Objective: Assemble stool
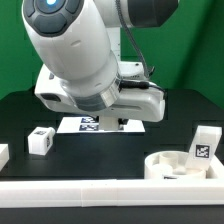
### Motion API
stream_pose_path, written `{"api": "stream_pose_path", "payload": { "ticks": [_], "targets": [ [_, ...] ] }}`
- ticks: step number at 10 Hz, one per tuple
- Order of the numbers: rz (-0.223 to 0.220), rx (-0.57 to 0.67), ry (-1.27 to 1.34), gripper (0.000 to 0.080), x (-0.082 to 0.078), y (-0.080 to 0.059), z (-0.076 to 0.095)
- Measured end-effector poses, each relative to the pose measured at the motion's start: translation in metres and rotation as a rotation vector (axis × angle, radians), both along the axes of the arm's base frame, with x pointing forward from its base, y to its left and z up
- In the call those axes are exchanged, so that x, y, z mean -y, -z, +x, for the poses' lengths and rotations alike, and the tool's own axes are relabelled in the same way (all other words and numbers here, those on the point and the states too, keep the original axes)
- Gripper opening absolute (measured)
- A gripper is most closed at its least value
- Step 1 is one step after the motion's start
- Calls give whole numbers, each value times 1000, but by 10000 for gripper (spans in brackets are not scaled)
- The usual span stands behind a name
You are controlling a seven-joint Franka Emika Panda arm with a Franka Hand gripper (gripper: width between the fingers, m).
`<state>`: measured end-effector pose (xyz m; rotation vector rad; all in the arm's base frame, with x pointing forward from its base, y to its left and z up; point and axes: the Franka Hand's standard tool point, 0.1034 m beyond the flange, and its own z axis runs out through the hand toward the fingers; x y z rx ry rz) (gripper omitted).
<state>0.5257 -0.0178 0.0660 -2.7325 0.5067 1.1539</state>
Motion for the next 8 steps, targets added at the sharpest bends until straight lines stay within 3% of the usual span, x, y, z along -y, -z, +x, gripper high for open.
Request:
{"api": "stream_pose_path", "payload": {
  "ticks": [1,2,3,6,8],
  "targets": [
    [-1,2,0,327,0,0,0],
    [-26,62,10,327,0,2,11],
    [-54,161,14,327,-6,-5,20],
    [-117,343,47,327,-28,-28,26],
    [-155,481,36,327,-31,-33,33]
  ]
}}
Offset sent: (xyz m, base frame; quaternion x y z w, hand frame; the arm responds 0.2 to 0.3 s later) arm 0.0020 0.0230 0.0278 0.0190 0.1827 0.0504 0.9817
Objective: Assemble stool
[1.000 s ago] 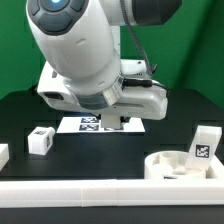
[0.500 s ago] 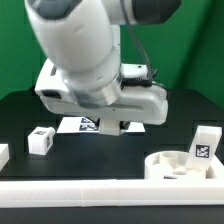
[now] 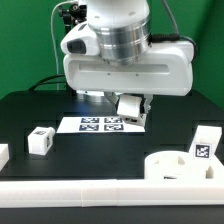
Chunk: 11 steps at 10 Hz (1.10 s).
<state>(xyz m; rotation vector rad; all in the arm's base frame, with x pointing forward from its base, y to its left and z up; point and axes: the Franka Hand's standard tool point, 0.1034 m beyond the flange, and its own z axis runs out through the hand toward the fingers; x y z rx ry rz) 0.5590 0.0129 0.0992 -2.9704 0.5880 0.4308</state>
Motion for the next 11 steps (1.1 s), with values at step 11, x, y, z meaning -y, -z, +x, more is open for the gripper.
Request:
{"api": "stream_pose_path", "payload": {
  "ticks": [11],
  "targets": [
    [-123,592,-5,328,-43,-12,42]
  ]
}}
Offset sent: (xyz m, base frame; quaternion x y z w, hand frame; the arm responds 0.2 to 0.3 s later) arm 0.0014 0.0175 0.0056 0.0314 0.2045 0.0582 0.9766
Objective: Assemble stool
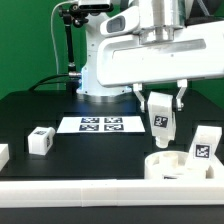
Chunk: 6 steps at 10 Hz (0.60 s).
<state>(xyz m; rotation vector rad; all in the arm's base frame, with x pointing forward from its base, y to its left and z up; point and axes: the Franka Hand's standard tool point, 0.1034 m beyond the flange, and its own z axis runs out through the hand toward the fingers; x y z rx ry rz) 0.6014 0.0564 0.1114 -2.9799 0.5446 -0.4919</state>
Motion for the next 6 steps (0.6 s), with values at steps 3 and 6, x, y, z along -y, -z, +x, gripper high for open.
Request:
{"api": "stream_pose_path", "payload": {
  "ticks": [3,6],
  "targets": [
    [-14,44,-17,328,5,-5,11],
    [-44,176,-24,328,-1,-7,15]
  ]
}}
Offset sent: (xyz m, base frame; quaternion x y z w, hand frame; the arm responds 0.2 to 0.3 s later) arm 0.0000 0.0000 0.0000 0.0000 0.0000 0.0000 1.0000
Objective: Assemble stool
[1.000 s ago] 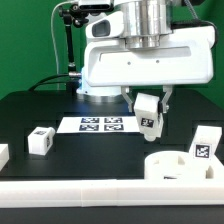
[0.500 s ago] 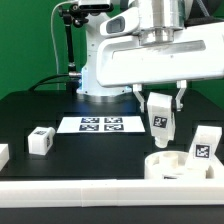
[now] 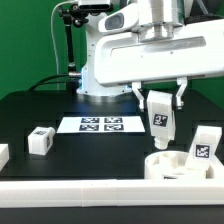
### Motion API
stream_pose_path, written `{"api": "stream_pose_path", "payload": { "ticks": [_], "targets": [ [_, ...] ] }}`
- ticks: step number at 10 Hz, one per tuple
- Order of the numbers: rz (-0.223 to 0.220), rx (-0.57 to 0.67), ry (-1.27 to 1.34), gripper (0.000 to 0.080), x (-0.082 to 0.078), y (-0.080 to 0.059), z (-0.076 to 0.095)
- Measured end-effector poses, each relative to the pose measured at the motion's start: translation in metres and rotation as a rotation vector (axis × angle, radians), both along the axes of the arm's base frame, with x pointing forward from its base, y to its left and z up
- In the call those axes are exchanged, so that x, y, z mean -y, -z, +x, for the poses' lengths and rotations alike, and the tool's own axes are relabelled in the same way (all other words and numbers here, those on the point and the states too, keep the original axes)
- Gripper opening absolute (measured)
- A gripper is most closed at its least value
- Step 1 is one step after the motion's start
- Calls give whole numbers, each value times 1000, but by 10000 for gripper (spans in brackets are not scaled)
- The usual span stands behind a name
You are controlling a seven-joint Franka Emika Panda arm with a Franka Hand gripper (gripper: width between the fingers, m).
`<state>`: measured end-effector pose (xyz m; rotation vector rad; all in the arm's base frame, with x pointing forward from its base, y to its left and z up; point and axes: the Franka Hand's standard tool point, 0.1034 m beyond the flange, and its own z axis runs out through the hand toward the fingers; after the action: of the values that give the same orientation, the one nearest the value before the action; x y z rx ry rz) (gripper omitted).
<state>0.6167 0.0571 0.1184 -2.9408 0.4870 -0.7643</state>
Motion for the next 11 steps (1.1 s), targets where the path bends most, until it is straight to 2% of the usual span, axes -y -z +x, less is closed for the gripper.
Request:
{"api": "stream_pose_path", "payload": {
  "ticks": [2,3,7,8,11],
  "targets": [
    [-25,87,-16,328,-7,4,6],
    [-21,67,-18,328,-12,10,7],
    [-32,69,-31,328,-9,8,8],
    [-45,72,-39,328,1,7,12],
    [-51,78,-43,328,1,16,25]
  ]
}}
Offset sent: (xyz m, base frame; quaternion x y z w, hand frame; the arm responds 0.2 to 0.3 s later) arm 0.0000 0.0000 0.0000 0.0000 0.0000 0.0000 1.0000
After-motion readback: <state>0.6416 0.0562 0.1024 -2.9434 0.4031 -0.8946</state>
